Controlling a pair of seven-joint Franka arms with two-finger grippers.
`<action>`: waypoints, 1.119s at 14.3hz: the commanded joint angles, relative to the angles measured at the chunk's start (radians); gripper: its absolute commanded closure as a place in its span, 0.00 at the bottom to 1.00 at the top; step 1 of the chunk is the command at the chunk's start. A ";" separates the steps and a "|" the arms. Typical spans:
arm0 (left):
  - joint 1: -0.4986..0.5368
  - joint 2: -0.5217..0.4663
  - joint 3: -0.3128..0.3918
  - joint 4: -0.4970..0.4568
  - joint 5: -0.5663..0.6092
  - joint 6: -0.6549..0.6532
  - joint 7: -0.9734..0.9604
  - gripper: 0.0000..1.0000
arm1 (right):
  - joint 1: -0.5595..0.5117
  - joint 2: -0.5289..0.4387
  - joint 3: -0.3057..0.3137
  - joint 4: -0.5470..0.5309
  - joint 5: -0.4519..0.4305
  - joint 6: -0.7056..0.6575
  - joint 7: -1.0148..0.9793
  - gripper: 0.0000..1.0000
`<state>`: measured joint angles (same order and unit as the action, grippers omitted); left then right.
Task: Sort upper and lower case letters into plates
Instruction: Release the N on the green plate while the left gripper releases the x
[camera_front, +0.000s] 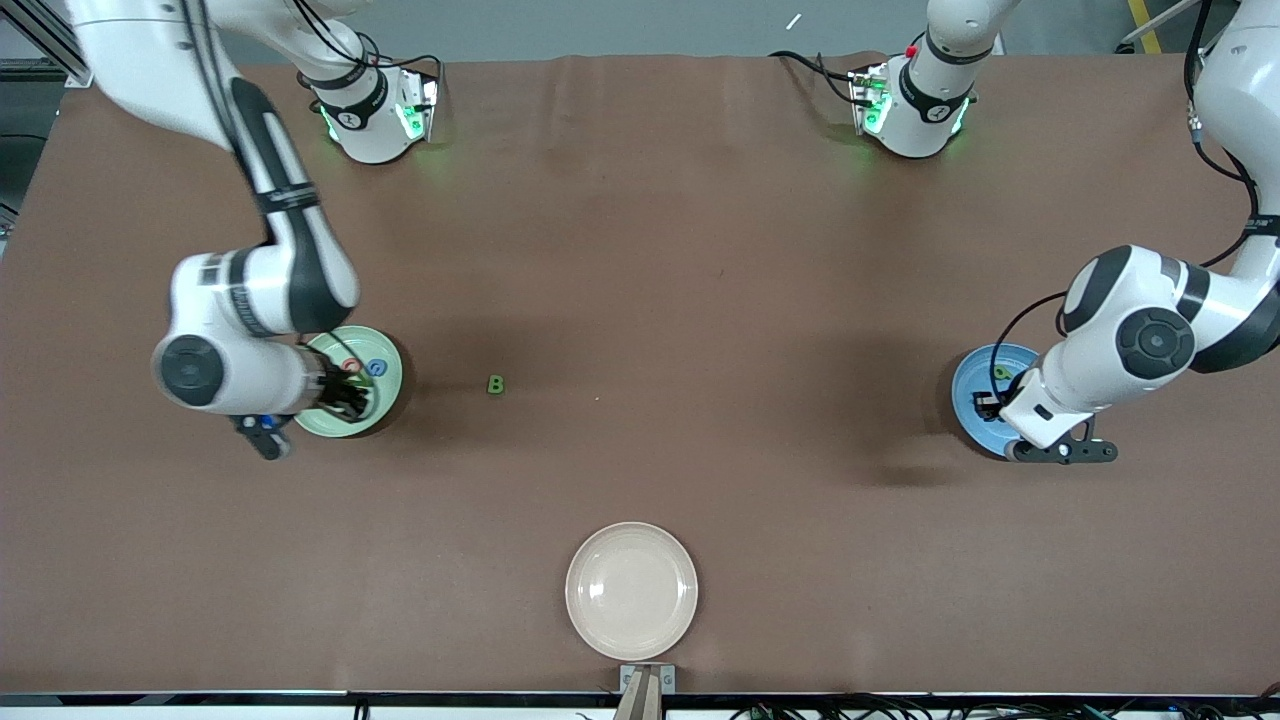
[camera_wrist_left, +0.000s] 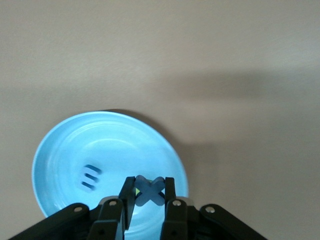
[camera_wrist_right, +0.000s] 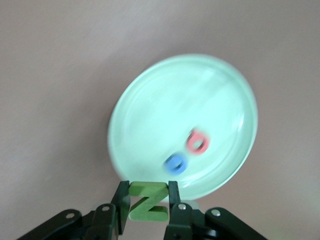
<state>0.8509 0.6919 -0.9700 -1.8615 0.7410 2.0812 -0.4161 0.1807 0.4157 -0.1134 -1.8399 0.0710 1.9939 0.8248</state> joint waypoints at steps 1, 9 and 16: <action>-0.016 0.030 0.046 0.028 0.004 0.022 0.046 0.90 | -0.061 -0.041 0.023 -0.114 -0.019 0.101 -0.107 1.00; -0.079 0.066 0.171 0.030 0.015 0.106 0.099 0.90 | -0.146 -0.018 0.029 -0.248 -0.008 0.367 -0.308 0.98; -0.081 0.090 0.194 0.031 0.052 0.119 0.115 0.90 | -0.145 0.046 0.031 -0.248 -0.005 0.433 -0.388 0.97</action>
<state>0.7751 0.7626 -0.7861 -1.8468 0.7636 2.1957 -0.3140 0.0440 0.4468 -0.0935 -2.0768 0.0709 2.3994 0.4553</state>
